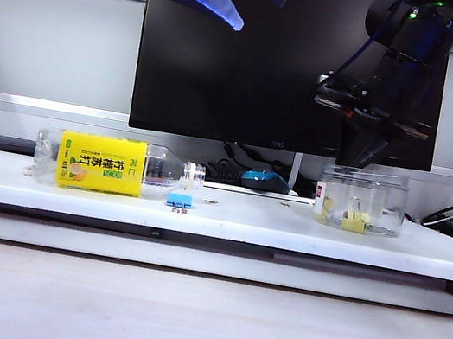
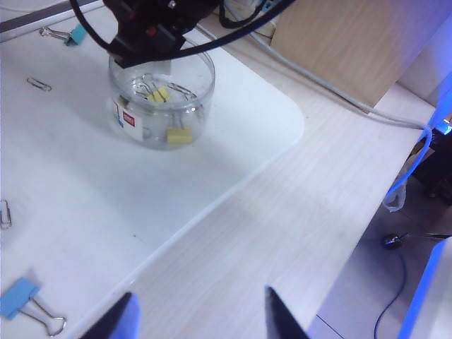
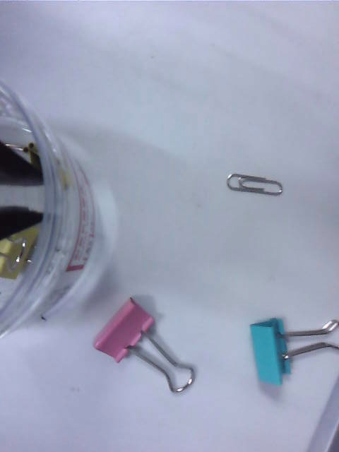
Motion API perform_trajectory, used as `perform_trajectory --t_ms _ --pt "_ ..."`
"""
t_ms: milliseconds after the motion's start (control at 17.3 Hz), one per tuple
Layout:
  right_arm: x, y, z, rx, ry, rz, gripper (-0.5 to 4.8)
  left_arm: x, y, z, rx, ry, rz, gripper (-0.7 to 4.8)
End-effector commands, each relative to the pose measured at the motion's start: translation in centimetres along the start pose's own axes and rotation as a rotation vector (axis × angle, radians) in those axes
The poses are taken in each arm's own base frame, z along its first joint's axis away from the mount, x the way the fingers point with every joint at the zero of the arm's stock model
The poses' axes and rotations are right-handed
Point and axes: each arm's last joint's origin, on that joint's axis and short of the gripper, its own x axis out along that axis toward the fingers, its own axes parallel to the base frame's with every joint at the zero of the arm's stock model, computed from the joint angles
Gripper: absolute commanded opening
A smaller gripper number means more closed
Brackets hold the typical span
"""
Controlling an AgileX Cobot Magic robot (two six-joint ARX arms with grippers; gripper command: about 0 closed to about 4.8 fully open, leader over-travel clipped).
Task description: Take the clips out of the round transparent plastic box and place them on the table.
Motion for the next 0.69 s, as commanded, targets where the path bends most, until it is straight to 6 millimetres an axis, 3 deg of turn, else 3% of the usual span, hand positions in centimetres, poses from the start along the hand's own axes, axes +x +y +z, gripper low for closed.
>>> perform_trajectory --t_ms 58,692 --pt "-0.21 0.06 -0.24 -0.007 0.029 -0.004 0.54 -0.15 -0.1 0.19 0.006 -0.013 -0.008 2.41" --pt "0.04 -0.17 -0.75 -0.023 0.091 -0.078 1.18 -0.13 -0.1 0.19 0.006 -0.012 -0.008 2.41"
